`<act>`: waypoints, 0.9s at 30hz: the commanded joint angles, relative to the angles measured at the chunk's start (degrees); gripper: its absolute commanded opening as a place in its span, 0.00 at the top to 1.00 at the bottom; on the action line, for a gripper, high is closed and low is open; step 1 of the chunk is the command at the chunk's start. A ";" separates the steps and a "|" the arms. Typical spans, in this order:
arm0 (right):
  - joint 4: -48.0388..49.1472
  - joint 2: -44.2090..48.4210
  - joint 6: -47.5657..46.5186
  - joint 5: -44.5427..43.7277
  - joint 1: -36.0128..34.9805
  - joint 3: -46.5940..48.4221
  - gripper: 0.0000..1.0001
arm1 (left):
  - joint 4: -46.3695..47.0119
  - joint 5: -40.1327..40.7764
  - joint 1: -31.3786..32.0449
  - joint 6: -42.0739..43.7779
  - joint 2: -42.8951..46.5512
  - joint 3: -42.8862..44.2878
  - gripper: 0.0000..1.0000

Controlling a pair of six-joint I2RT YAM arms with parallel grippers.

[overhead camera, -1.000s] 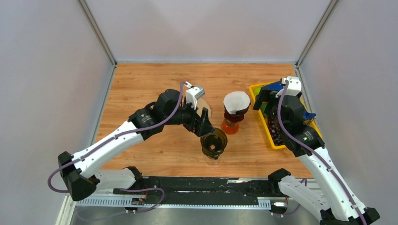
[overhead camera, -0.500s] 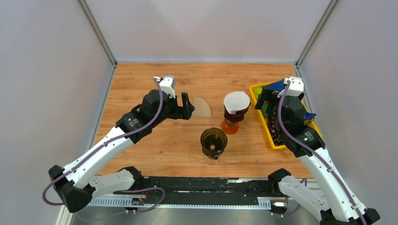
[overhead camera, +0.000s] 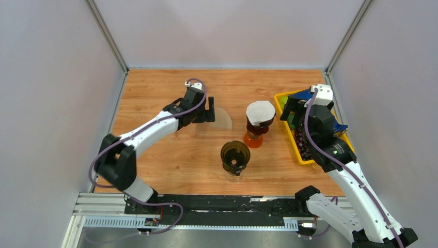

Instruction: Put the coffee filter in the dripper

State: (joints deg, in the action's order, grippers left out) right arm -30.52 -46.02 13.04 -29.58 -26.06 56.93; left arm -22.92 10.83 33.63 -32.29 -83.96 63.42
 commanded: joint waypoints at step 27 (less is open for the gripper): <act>2.35 -0.55 -1.25 -0.12 0.31 -1.11 0.00 | -12.44 4.37 3.48 -4.48 -43.32 30.80 0.16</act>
State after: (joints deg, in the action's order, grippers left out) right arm -30.52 -46.74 12.47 -29.50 -26.06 56.07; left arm -30.96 17.52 36.38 -34.37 -125.43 95.33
